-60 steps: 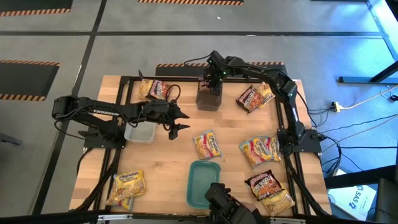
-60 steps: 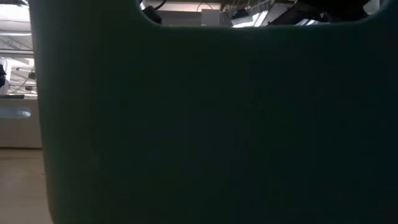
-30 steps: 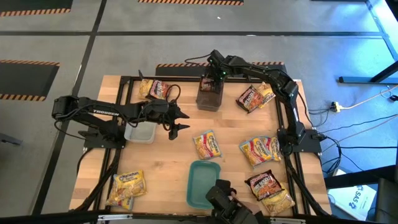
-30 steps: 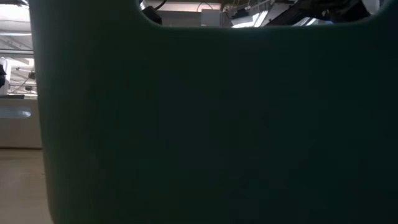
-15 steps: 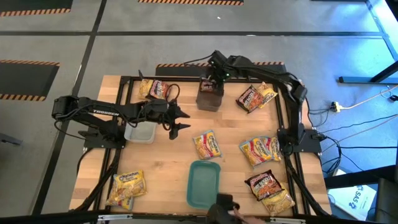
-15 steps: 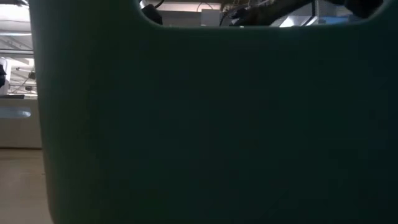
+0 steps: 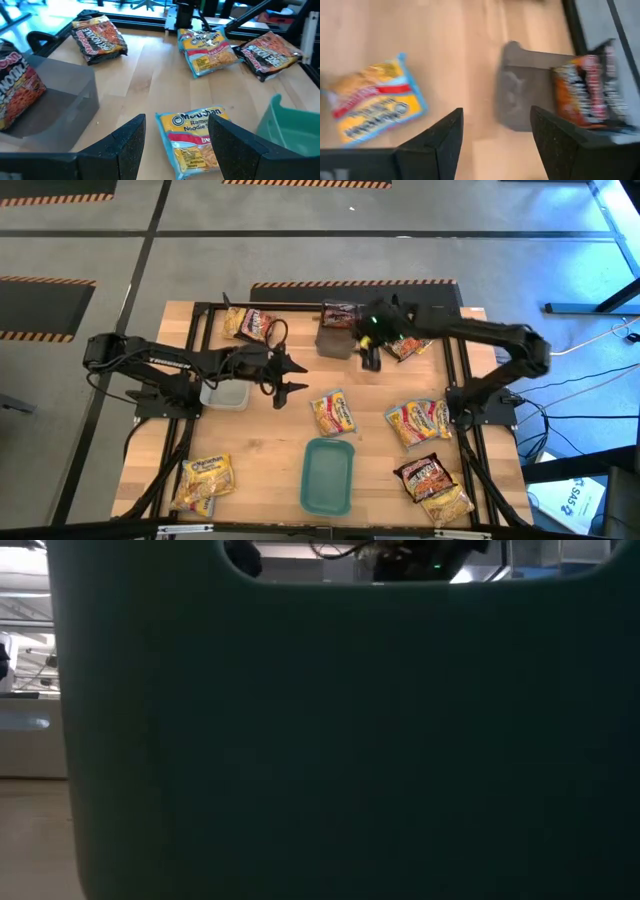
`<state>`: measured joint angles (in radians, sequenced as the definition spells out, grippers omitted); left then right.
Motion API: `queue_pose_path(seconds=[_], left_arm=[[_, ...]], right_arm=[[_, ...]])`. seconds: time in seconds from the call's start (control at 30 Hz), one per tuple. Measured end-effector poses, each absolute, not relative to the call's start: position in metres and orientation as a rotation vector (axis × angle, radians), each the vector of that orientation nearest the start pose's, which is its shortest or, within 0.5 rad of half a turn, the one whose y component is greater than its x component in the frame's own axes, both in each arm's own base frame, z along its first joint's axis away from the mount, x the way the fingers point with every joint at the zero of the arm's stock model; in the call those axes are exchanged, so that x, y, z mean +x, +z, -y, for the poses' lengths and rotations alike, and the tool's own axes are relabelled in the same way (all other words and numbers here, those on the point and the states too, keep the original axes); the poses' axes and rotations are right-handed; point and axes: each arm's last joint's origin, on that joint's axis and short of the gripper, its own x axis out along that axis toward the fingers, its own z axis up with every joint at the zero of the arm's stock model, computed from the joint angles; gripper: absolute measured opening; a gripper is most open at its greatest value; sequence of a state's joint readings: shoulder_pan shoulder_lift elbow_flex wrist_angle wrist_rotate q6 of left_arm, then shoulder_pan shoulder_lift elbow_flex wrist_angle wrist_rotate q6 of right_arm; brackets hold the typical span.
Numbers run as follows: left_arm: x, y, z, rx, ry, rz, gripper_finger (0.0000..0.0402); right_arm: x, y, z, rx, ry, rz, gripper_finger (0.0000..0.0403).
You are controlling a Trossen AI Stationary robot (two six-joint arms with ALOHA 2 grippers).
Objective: Sort Maruchan noodles
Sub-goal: Put the black noodle pack into the black bin
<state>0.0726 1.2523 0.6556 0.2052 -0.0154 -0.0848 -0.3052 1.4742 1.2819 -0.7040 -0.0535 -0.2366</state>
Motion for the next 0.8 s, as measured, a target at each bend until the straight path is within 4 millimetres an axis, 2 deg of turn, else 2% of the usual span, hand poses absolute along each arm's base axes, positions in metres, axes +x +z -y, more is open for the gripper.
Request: queue_pose_path(seconds=[0.17,0.3,0.6,0.8], left_arm=[[0.272,0.217,-0.008,-0.111,0.128,-0.412,0.0209],[0.282,0.201,-0.002,-0.141,0.132,-0.449,0.0209],[0.296,0.163,0.006,-0.199,0.179,-0.545,0.0209],[0.303,0.141,0.011,-0.200,0.158,-0.591,0.0209]], right_arm=[[0.275,0.276,0.059,0.020,-0.119,-0.789,0.0214],[0.264,0.253,0.044,0.120,-0.124,-0.730,0.0214],[0.257,0.195,0.037,0.480,-0.087,-0.639,0.0214],[0.260,0.168,0.034,0.613,-0.003,-0.652,0.0214]])
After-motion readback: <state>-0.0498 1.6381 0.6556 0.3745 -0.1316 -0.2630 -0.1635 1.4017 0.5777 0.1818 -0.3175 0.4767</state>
